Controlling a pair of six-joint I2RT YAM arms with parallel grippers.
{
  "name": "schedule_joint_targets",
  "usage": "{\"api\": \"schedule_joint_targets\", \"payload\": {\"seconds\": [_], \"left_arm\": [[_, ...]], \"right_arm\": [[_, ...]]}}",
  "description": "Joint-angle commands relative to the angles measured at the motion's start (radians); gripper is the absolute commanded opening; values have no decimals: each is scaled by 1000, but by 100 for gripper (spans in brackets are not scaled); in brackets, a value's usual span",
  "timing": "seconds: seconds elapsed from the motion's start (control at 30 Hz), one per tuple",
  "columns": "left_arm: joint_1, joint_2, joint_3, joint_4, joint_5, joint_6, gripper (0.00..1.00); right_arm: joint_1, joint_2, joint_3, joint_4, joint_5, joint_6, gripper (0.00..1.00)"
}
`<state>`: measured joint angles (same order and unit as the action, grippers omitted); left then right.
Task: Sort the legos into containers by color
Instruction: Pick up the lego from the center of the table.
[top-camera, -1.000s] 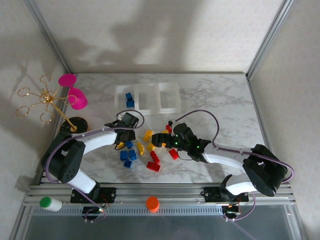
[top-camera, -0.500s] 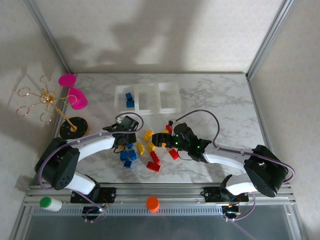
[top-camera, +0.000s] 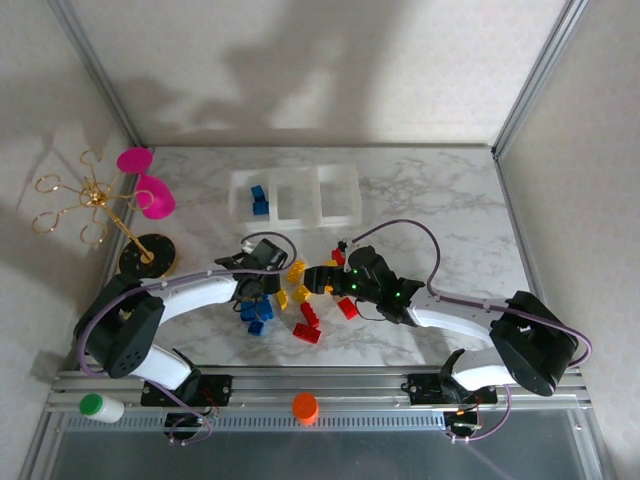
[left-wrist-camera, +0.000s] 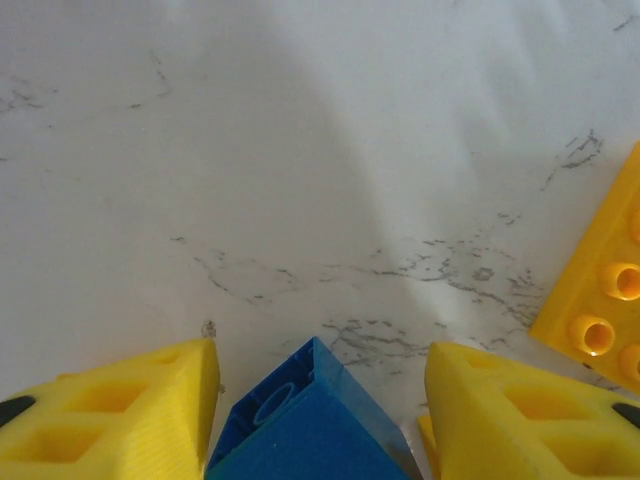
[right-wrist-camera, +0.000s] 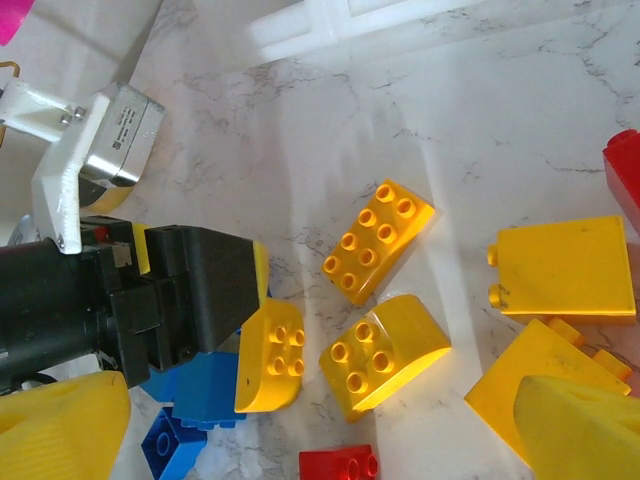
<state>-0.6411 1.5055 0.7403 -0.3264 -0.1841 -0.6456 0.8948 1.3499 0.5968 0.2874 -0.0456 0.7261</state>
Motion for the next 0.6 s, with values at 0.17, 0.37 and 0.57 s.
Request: {"api": "schedule_joint_targets", "payload": {"seconds": [0.17, 0.37, 0.57], "left_arm": [[-15, 3, -27, -32, -17, -65, 62], [-20, 4, -50, -35, -23, -78, 60], [-20, -1, -38, -29, -25, -78, 51]], "right_arm": [[10, -25, -17, -2, 27, -9, 99], [10, -9, -11, 6, 17, -5, 98], [10, -9, -17, 10, 16, -2, 99]]}}
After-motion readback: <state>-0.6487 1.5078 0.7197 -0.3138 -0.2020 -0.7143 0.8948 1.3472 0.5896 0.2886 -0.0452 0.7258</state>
